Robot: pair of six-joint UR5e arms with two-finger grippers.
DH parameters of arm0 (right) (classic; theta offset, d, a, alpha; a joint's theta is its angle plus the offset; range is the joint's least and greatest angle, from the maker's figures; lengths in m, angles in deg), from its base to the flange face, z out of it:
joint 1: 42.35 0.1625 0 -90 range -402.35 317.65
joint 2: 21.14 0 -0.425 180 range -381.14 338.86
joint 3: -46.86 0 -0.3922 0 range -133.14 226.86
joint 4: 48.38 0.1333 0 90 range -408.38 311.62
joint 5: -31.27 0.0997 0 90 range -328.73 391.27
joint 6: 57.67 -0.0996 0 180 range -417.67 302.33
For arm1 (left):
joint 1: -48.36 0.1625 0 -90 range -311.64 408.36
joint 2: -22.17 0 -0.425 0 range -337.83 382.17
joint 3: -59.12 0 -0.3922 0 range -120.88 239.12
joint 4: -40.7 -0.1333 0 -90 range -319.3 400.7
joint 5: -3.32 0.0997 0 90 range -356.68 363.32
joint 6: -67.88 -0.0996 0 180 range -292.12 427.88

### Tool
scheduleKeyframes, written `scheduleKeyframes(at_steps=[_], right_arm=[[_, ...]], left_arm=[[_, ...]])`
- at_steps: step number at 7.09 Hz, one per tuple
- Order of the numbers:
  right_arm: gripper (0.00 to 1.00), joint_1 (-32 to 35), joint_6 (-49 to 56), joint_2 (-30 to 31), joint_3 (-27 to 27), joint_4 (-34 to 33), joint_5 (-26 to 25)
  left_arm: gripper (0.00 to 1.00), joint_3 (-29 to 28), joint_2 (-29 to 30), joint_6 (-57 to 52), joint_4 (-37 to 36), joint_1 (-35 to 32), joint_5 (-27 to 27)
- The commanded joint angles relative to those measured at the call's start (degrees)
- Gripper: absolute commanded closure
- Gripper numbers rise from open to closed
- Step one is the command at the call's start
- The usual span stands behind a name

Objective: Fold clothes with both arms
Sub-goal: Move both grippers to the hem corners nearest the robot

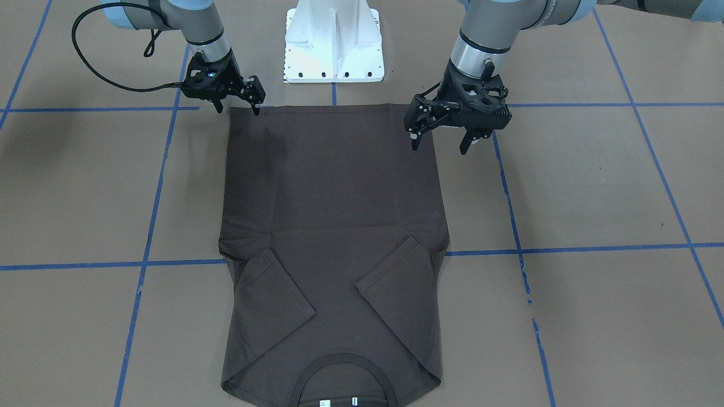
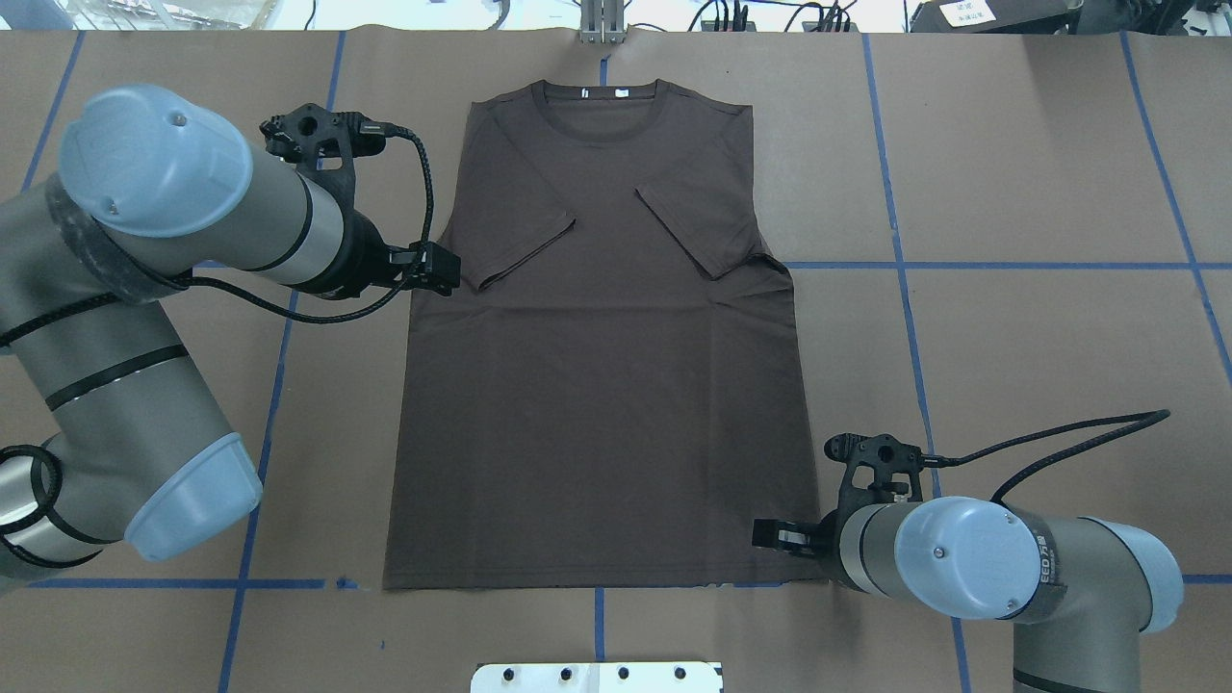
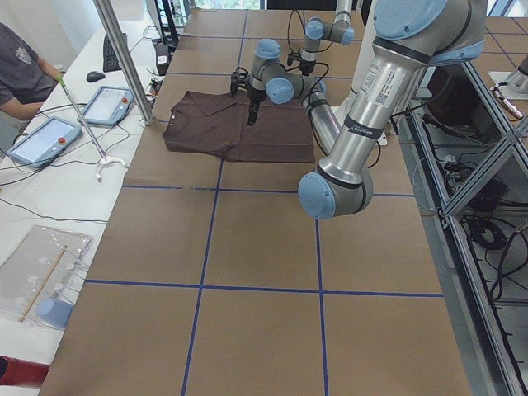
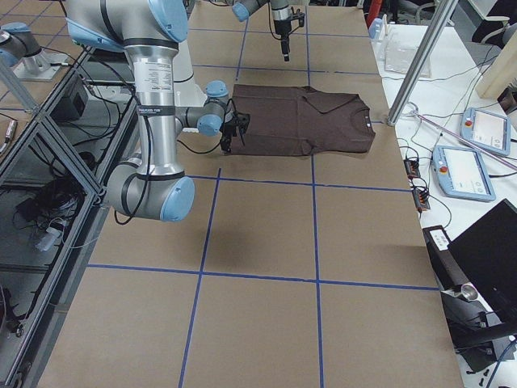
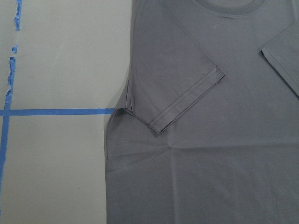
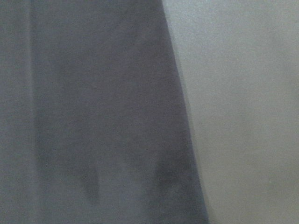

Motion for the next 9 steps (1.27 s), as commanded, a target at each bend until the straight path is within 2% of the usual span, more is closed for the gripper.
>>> scheduleKeyframes(at_steps=[1,4,5,6,7,8,9], right_arm=[[0.00,-0.1,0.0,0.2,-0.7,0.0,1.2],[0.03,-0.1,-0.1,0.1,-1.1,0.0,1.9],[0.08,-0.1,-0.1,0.1,-1.5,0.0,2.5],[0.17,-0.1,-0.1,0.0,-1.5,0.0,2.8],[0.37,-0.1,-0.1,0.0,-1.4,0.0,2.8],[0.63,-0.1,-0.1,0.1,-1.4,0.0,2.9],[0.93,0.0,-0.1,0.0,-1.0,0.1,4.3]], left_arm=[[0.00,0.2,0.3,0.2,-0.1,0.0,0.0],[0.00,0.4,0.4,0.4,-0.1,-0.1,0.1],[0.00,0.4,0.4,0.4,-0.1,0.0,0.2],[0.00,0.5,0.4,0.4,-0.1,-0.1,0.2],[0.00,0.8,0.3,0.4,-0.1,-0.1,0.2],[0.00,1.3,0.3,0.4,-0.1,-0.1,0.2],[0.00,1.4,0.2,0.3,-0.1,-0.1,0.3]])
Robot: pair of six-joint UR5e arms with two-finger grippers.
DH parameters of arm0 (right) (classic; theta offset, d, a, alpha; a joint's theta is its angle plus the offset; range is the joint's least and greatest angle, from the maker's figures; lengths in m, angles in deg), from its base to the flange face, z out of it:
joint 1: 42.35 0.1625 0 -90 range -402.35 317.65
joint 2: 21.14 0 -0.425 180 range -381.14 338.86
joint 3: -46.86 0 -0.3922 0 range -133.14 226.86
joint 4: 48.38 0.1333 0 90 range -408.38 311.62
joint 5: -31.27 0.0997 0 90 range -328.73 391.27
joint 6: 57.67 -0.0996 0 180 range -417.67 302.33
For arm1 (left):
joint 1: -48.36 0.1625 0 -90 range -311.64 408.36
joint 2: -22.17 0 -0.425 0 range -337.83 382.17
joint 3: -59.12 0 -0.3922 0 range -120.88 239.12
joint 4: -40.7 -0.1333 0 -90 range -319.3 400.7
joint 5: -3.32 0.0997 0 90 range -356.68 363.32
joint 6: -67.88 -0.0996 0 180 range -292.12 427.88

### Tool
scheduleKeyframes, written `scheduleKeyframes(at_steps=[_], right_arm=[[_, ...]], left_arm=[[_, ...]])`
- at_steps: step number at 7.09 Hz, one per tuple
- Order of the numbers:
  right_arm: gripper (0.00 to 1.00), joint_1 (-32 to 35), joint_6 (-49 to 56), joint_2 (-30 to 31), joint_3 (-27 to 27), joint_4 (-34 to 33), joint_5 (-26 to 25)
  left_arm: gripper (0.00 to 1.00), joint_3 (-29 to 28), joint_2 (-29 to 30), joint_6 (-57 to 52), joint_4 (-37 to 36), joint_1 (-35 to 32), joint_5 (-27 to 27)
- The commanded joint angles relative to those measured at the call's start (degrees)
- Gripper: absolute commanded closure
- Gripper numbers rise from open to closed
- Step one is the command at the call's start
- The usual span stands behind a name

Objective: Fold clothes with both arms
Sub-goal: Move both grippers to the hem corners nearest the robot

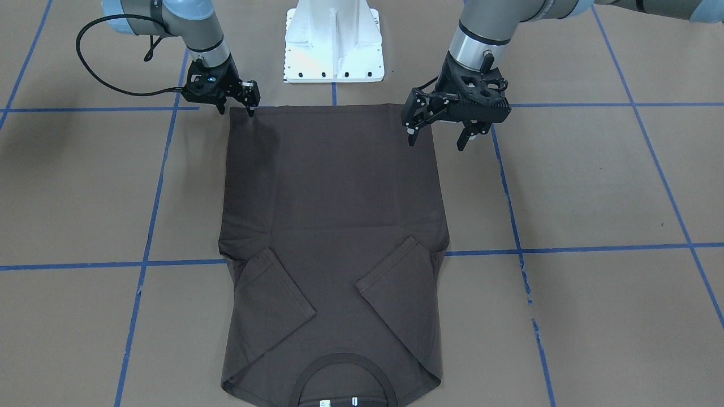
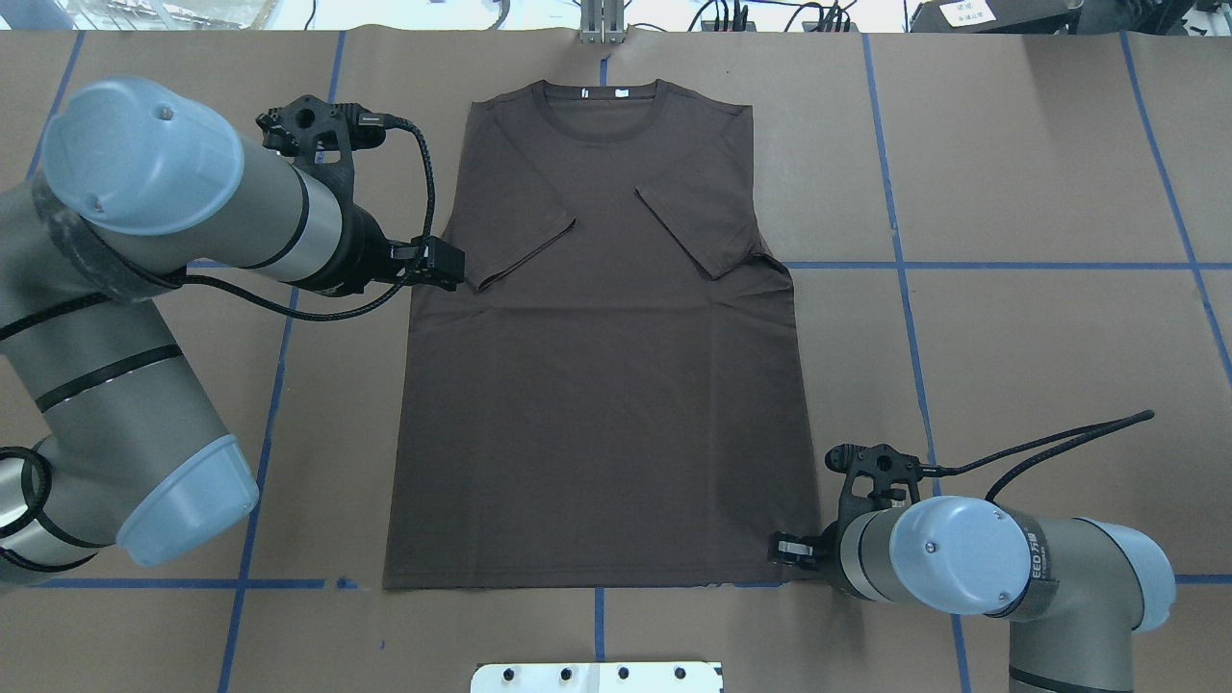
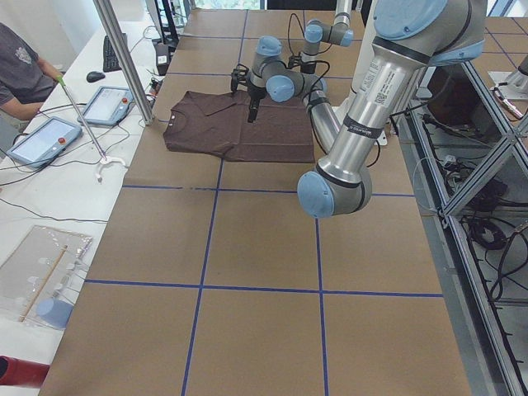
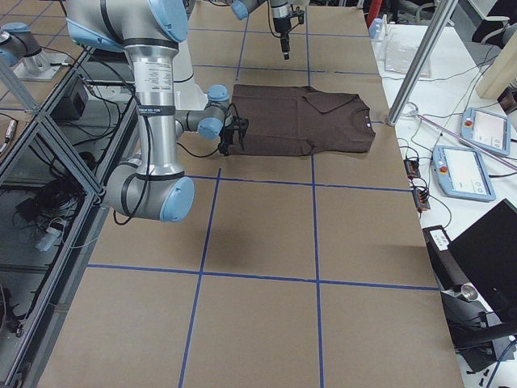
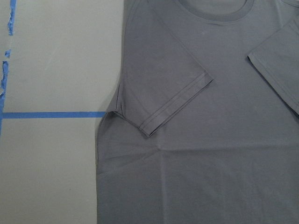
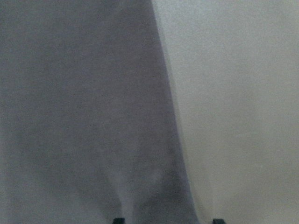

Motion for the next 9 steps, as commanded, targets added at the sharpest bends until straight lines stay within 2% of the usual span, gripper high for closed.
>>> scheduleKeyframes(at_steps=[1,5,6,9], right_arm=[[1.00,0.2,0.0,-0.1,0.3,0.1,1.1],[1.00,0.3,0.0,0.1,0.7,0.1,0.6],[1.00,0.8,0.0,0.0,3.0,0.0,0.8],[1.00,2.9,0.2,-0.5,4.1,0.1,1.4]], left_arm=[[0.00,0.2,-0.1,-0.1,0.0,0.0,0.1],[0.00,0.2,0.1,0.0,0.0,0.0,0.0],[0.00,0.2,-0.1,0.0,-0.1,0.1,-0.6],[0.00,1.9,-2.5,9.6,0.1,1.5,-3.1]])
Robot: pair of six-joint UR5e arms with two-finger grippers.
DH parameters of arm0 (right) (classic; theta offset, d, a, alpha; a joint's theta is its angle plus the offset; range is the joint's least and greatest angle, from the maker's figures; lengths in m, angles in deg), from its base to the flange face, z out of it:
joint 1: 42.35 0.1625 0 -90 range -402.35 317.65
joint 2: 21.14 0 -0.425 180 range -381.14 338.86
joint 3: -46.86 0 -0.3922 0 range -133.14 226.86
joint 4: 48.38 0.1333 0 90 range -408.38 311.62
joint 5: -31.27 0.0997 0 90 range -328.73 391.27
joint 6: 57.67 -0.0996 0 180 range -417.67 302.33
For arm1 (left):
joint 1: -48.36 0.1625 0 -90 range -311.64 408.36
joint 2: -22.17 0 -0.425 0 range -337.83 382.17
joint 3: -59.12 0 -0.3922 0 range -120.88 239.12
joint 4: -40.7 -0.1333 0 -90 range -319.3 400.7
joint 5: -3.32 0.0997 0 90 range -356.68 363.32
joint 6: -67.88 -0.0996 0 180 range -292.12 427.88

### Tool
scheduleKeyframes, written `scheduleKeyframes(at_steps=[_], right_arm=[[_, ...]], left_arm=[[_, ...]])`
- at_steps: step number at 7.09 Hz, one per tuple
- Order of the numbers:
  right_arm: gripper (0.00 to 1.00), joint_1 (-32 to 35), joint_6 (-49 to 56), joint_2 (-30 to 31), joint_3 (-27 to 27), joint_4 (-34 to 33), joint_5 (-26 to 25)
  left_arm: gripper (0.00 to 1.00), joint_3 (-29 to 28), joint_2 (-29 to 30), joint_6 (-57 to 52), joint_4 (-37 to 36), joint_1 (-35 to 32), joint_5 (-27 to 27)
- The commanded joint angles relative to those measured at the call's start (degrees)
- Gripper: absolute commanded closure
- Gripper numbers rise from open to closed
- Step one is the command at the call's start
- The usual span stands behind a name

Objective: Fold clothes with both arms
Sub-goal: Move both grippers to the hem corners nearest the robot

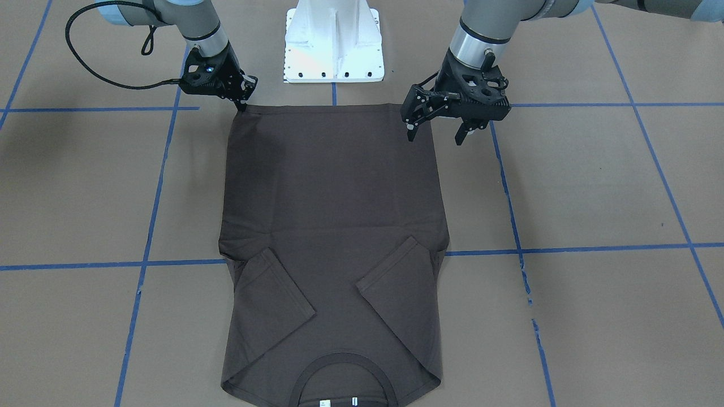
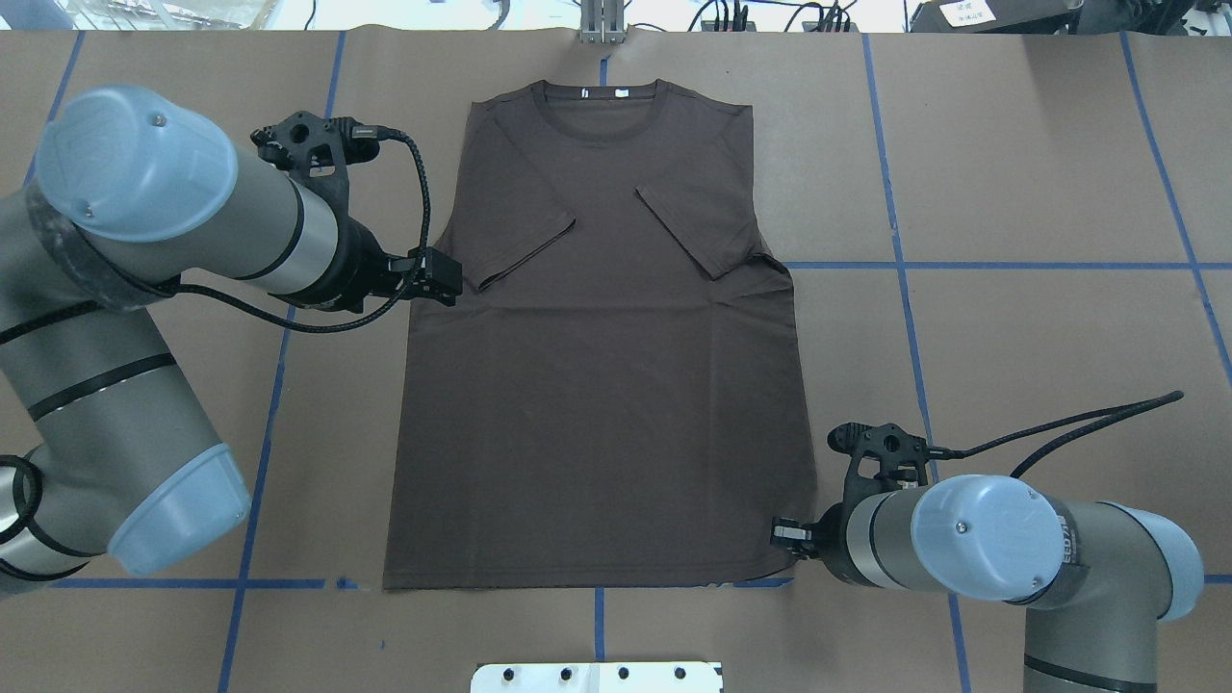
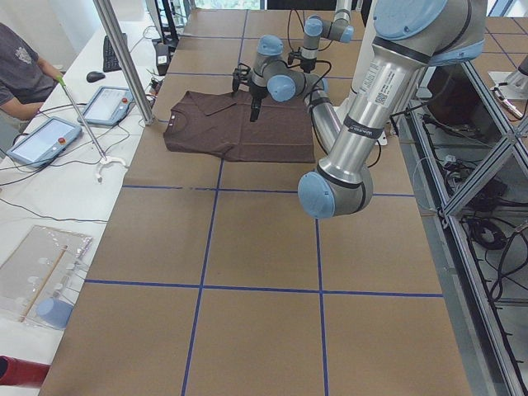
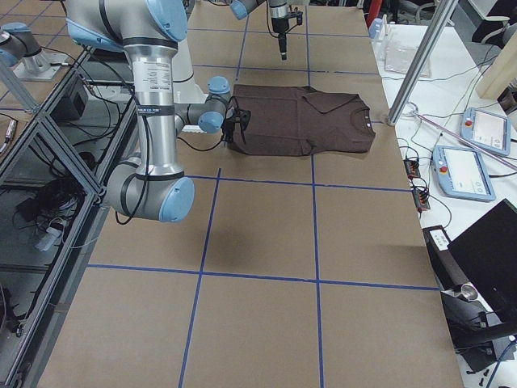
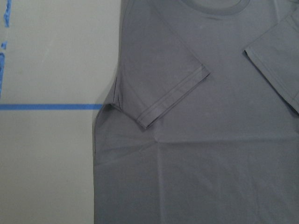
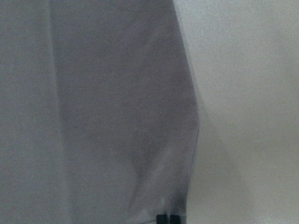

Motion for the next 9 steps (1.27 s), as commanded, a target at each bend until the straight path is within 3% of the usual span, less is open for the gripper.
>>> scheduleKeyframes(at_steps=[1,2,3,4,5,9], right_arm=[[1.00,1.0,0.1,-0.1,0.9,0.0,0.2],[1.00,1.3,0.1,0.0,1.8,0.0,0.3],[1.00,1.7,0.5,0.1,2.0,0.1,0.3],[1.00,2.3,0.6,0.1,2.2,0.1,0.3],[1.00,2.4,0.6,-0.2,2.1,0.1,0.2],[1.00,3.1,0.8,-0.5,2.0,0.1,0.0]], left_arm=[[0.00,2.2,-2.8,10.2,0.3,5.2,0.3],[0.00,4.1,-5.5,18.7,0.4,9.8,1.1],[0.00,5.7,-7.1,26.7,0.4,16.8,7.5],[0.00,5.6,-7.7,30.3,0.4,21.5,11.7],[0.01,5.2,-10.6,32.0,0.4,24.4,12.3],[0.02,-2.5,-11.5,32.3,6.1,26.3,16.9]])
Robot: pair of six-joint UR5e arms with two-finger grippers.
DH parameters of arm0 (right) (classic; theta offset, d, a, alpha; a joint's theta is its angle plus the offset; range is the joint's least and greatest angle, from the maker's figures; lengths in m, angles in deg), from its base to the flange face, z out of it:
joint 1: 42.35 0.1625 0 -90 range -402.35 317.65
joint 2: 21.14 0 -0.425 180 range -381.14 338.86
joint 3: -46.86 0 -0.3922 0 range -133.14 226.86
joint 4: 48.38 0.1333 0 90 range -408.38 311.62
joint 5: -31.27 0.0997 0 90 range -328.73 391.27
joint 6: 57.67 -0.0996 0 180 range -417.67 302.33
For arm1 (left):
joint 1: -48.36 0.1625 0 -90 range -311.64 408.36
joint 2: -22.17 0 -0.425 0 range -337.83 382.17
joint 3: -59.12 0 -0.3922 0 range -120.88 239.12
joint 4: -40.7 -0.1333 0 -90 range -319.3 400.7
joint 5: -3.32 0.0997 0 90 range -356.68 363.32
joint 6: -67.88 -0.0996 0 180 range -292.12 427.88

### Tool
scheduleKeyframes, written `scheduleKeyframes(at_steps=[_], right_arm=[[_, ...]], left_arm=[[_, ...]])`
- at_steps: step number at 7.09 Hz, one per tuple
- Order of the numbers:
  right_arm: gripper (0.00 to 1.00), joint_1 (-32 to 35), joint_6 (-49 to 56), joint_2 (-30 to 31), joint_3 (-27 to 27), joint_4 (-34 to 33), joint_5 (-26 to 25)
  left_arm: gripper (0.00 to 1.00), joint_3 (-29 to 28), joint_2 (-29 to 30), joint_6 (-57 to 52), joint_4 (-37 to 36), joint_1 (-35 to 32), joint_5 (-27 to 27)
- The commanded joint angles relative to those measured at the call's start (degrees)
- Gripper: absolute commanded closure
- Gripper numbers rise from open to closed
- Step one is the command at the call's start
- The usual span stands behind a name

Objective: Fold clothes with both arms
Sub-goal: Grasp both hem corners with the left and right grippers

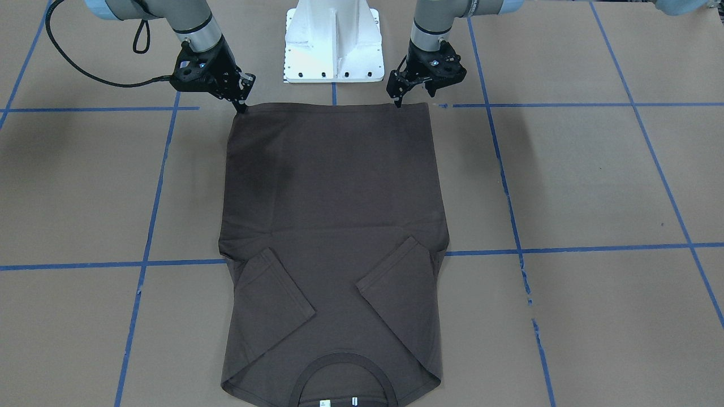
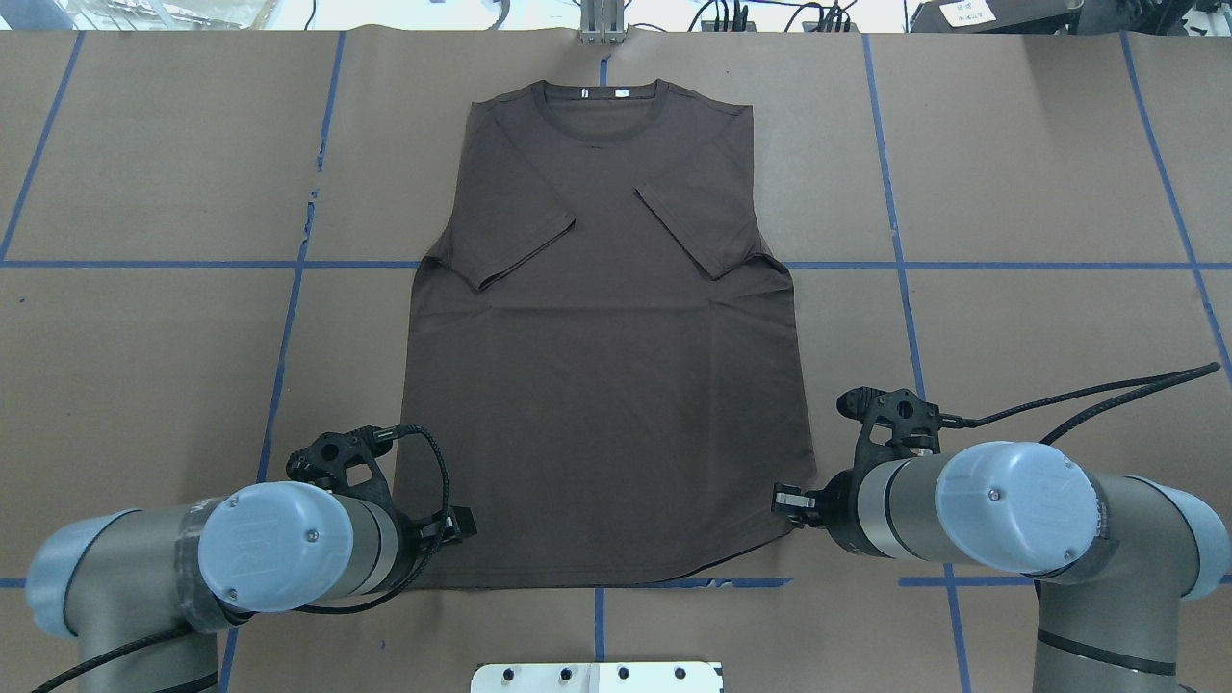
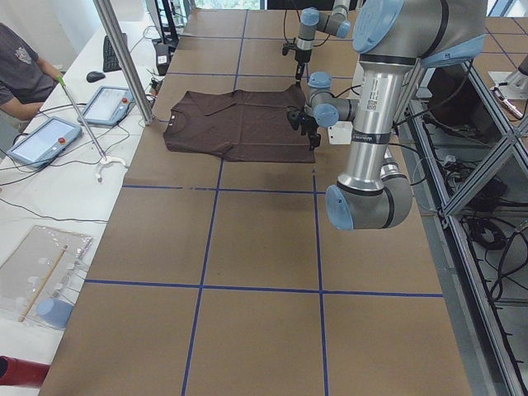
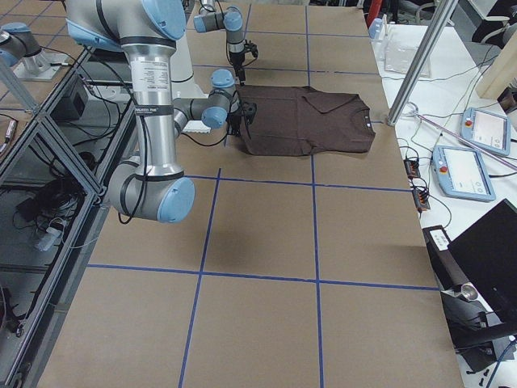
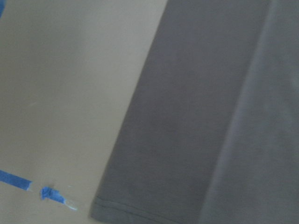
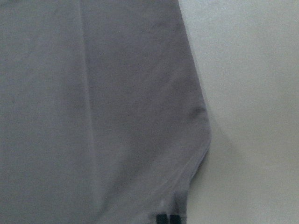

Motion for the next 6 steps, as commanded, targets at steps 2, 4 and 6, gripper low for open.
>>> scheduleKeyframes(at_steps=[2,4,6], right_arm=[[1.00,0.5,0.1,-0.1,-0.2,0.0,-0.1],[1.00,0.6,0.2,-0.1,-0.1,0.0,0.0],[1.00,0.7,0.2,-0.2,0.1,0.0,0.1]], left_arm=[[0.02,-3.0,-1.0,0.0,2.9,0.3,1.5],[0.02,-2.8,-1.0,0.0,2.8,0.3,1.4],[0.02,-3.0,-1.2,0.3,2.7,1.0,1.5]])
